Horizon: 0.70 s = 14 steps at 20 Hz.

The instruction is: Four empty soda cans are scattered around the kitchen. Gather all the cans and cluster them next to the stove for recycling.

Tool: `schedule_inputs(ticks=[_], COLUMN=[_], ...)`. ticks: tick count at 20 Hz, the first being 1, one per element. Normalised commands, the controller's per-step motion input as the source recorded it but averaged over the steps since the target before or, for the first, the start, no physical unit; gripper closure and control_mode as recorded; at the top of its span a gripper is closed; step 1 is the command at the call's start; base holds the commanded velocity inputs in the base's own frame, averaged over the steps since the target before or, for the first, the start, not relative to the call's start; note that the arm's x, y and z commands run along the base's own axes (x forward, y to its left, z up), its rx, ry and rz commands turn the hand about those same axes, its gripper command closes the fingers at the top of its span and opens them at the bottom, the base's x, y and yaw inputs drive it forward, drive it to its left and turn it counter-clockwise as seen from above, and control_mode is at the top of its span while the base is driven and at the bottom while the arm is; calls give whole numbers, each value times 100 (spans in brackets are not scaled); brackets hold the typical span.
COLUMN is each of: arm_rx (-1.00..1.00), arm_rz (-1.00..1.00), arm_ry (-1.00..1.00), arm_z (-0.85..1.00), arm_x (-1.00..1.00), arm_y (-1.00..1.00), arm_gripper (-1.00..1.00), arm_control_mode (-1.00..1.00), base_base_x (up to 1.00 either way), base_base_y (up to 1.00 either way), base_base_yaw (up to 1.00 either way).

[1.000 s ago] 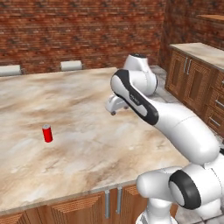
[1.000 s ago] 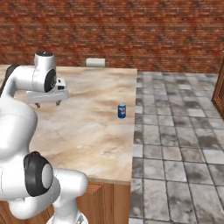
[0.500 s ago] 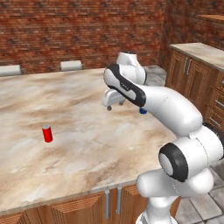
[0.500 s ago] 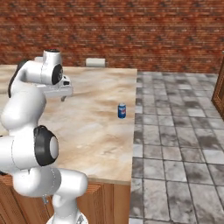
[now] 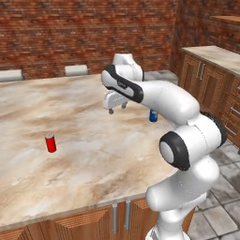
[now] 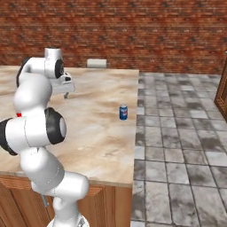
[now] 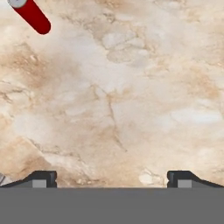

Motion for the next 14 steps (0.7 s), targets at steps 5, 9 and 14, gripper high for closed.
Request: schedule_inputs(ticks=[5,9,14], arm_rx=[-6,-4,-3], arm_rz=[0,0,0], arm_ry=[3,1,0], arm_z=[-8,-13,-12], arm_x=[20,11,11], arm_y=[37,41,38], arm_gripper=[-100,-100,-100], arm_control_mode=[-100,-100,-100], base_base_x=[0,0,0], base_base_y=[0,0,0], base_base_yaw=[0,0,0])
